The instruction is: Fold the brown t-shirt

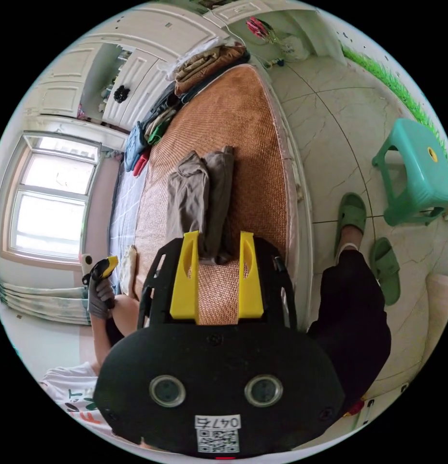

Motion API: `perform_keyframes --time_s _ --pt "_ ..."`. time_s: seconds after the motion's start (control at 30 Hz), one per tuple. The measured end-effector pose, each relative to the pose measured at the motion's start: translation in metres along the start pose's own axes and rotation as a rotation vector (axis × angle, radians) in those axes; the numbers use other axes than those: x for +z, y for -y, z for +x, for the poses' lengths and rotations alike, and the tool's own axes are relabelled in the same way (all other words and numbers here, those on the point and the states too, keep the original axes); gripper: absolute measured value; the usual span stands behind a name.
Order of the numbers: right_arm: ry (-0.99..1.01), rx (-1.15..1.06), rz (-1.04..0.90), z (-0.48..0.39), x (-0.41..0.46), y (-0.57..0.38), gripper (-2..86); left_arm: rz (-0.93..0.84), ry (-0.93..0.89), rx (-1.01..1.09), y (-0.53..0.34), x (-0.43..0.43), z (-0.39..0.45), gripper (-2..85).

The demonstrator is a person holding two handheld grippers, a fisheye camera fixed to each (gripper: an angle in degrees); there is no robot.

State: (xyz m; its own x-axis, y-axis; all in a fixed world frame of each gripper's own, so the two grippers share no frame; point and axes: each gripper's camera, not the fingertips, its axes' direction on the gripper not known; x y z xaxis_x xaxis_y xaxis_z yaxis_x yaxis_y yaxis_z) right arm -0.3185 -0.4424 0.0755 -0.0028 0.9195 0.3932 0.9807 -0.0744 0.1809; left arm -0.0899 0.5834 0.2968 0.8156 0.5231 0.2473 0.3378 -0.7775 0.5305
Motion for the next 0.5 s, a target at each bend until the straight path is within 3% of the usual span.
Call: perform_keyframes --time_s 0.2,0.37,0.5 --pt "0.052 -0.015 -0.013 -0.03 0.016 -0.005 9.3 0.036 -0.05 0.002 -0.014 -0.012 -0.036 -1.0" --pt "-0.022 -0.009 -0.029 -0.051 0.043 -0.009 6.5 -0.012 -0.026 0.04 -0.025 -0.006 -0.049 -1.0" --pt "0.129 0.021 -0.101 -0.056 0.07 -0.004 2.4 -0.035 -0.027 0.028 -0.031 -0.004 -0.07 -1.0"
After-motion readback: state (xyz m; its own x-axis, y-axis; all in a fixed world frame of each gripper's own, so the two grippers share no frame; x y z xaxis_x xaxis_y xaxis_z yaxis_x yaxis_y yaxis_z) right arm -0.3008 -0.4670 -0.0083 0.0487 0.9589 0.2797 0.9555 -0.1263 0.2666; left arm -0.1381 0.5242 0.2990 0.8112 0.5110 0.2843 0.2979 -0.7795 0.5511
